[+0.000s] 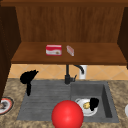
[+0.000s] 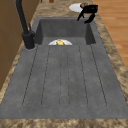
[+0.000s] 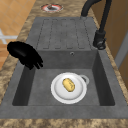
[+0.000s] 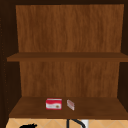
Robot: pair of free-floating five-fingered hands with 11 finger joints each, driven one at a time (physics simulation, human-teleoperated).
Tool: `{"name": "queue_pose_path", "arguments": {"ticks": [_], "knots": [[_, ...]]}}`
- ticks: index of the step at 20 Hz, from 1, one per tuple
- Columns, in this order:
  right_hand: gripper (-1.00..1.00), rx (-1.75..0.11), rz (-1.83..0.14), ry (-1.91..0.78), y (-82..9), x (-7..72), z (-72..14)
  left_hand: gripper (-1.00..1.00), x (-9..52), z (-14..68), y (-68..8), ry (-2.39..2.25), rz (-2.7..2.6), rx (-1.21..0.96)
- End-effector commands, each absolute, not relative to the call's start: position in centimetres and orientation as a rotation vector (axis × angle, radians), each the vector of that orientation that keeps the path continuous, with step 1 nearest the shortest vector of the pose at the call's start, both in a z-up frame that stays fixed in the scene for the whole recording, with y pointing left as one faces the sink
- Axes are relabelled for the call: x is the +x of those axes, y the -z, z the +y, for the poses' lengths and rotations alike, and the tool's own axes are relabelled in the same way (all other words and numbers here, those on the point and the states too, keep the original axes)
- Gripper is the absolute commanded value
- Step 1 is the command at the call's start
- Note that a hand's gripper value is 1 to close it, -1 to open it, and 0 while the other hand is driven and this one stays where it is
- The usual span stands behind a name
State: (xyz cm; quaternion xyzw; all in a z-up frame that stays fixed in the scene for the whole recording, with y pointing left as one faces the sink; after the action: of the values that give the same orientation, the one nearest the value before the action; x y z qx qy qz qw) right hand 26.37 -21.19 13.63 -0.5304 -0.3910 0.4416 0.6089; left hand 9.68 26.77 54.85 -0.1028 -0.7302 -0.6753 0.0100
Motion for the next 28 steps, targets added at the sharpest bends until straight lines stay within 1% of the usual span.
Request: {"name": "queue_pose_path", "arguments": {"ticks": [1,12,16,22,28], "knots": [[0.0,-1.225,-0.903,-1.02,-13.6,26.4,-21.2,-1.0,8.1,27.0,-52.4,2.087,-2.265,-0.26],[0.0,-1.225,-0.903,-1.02,-13.6,26.4,-21.2,-1.0,5.1,27.4,-46.5,2.069,-2.229,-0.315],[0.0,-1.225,-0.903,-1.02,-13.6,26.4,-21.2,-1.0,4.6,27.3,-43.5,2.077,-2.263,-0.274],[0.0,-1.225,-0.903,-1.02,-13.6,26.4,-21.2,-1.0,3.4,27.3,-38.5,2.071,-2.294,-0.285],[0.0,-1.225,-0.903,-1.02,-13.6,26.4,-21.2,-1.0,3.4,29.3,-34.0,2.024,-2.282,-0.216]]}}
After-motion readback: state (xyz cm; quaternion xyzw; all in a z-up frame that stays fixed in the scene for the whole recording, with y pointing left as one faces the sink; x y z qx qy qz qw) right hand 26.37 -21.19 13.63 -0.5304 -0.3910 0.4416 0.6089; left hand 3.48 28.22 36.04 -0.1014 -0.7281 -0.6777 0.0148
